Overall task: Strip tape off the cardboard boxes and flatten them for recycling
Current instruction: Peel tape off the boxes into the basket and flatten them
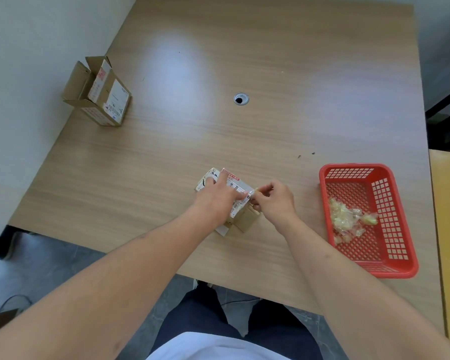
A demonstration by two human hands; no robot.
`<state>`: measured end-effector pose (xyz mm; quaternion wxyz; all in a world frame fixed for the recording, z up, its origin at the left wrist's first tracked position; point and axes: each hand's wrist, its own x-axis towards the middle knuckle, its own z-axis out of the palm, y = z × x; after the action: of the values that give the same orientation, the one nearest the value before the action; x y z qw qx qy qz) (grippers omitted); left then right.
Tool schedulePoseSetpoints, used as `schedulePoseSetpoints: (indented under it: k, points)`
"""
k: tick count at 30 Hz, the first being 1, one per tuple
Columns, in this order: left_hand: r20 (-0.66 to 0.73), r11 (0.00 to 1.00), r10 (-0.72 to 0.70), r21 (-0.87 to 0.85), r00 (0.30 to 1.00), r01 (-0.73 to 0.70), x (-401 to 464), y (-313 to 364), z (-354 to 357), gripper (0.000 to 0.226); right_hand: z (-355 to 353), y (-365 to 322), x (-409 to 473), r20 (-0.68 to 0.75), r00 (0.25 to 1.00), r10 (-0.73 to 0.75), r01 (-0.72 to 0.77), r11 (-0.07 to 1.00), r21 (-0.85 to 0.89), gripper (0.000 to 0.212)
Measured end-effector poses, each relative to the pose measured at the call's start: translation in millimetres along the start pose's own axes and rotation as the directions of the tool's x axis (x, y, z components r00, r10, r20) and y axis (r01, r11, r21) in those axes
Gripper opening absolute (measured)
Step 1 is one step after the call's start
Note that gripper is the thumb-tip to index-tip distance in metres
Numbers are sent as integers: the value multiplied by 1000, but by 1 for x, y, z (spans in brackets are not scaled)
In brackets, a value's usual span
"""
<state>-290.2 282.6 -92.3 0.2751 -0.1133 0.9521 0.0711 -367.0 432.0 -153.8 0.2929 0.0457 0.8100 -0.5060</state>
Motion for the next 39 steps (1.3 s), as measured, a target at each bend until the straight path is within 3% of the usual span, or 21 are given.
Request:
schedulePoseSetpoints:
  k: [4,7,9,11,13,16,18,20,23,26,30,34,37,39]
  points:
    - [3,998,51,-23,999,-51,-6,-5,-4,71,8,0,-1,-28,999,36,-32,989,143,14]
    - [29,989,110,-105,993,-107,-7,-15,-6,71,9,5,-1,-28,984,-175,173,983,-63,17]
    - [47,977,123,-184,991,-112,-7,-21,-4,71,8,12,-5,60,920,-387,385,865,-321,12]
    - [27,962,101,-259,995,-91,-6,-22,0,62,9,21,-9,164,819,-550,562,708,-429,13]
    - [-30,937,37,-346,999,-45,-5,-18,4,38,10,28,-11,242,744,-623,662,638,-394,15]
    - [-142,890,-87,-455,986,13,-3,-9,11,13,8,37,-16,269,700,-661,714,650,-261,27]
    - [-192,866,-155,-498,969,40,0,-3,14,11,6,39,-20,202,747,-633,662,737,-137,27]
    - [-217,865,-182,-498,959,51,1,1,14,18,6,38,-23,137,873,-467,462,884,68,25]
    - [-230,867,-198,-494,953,60,0,4,11,60,7,34,-22,137,980,-147,93,935,342,24]
    - [-175,887,-178,-454,969,81,0,1,10,88,12,33,-21,160,986,-52,0,951,309,20]
    - [-118,917,-143,-390,983,86,3,-4,11,87,14,29,-20,197,980,-2,-59,951,305,13]
    - [-85,931,-105,-359,991,68,4,-10,8,86,21,29,-17,220,964,147,-229,879,419,10]
    - [-82,927,-94,-371,992,57,4,-12,9,85,31,28,-18,160,956,245,-292,832,472,11]
    - [-81,927,-84,-371,993,48,4,-12,9,85,35,28,-16,97,966,239,-258,871,419,12]
